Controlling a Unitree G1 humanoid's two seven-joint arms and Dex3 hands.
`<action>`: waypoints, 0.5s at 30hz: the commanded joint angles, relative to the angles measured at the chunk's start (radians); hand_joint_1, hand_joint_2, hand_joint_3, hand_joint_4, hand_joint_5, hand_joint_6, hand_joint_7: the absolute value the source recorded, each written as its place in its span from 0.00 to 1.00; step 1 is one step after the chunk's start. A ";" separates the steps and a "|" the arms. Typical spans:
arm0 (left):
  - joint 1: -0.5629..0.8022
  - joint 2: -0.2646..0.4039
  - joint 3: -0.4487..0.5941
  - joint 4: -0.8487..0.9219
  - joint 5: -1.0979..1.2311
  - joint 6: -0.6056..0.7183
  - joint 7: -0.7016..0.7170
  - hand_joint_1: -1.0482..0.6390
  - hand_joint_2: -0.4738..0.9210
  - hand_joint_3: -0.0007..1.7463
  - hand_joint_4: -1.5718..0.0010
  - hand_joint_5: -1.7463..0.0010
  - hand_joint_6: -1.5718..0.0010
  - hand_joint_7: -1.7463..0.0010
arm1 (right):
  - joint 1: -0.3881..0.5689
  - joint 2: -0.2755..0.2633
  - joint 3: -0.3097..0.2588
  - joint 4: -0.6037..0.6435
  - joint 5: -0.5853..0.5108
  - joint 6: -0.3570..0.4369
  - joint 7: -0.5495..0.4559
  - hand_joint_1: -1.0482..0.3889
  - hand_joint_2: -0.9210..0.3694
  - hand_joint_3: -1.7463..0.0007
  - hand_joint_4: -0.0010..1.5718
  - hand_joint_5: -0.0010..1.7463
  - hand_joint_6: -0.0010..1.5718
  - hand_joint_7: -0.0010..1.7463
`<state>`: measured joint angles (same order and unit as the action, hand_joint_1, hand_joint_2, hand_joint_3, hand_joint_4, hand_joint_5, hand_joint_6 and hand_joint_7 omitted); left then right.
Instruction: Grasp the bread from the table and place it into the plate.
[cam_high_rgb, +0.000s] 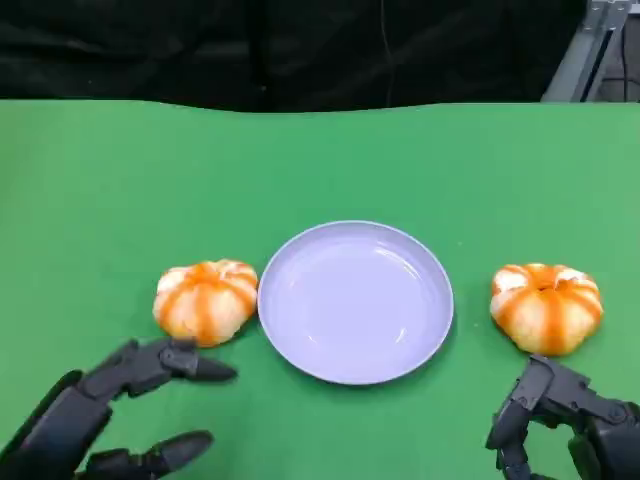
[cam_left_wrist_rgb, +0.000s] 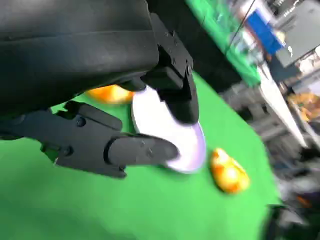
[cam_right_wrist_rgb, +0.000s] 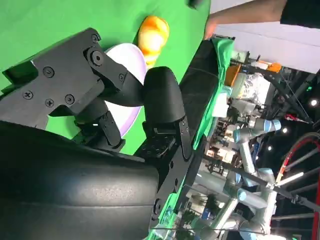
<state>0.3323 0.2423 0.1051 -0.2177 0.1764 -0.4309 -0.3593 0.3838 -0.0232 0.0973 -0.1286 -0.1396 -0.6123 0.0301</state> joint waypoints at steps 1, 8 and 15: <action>-0.010 -0.004 -0.007 0.004 0.339 -0.140 0.262 0.13 0.95 0.01 0.99 0.93 0.80 0.90 | -0.002 -0.004 -0.004 -0.009 -0.002 0.014 -0.009 0.64 0.32 0.31 0.53 1.00 0.48 0.90; -0.110 0.023 -0.084 -0.042 0.794 -0.020 0.464 0.08 0.94 0.00 1.00 0.89 0.78 0.98 | -0.012 -0.013 -0.010 0.007 0.004 0.007 -0.003 0.64 0.33 0.30 0.53 1.00 0.48 0.90; -0.237 0.028 -0.181 0.026 0.920 0.164 0.470 0.08 0.94 0.01 1.00 0.82 0.80 1.00 | -0.018 -0.012 -0.010 0.016 0.010 0.005 -0.002 0.65 0.33 0.30 0.53 1.00 0.47 0.90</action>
<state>0.1452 0.2518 -0.0498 -0.2471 1.0662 -0.3190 0.0915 0.3697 -0.0263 0.0911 -0.1223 -0.1428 -0.6072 0.0296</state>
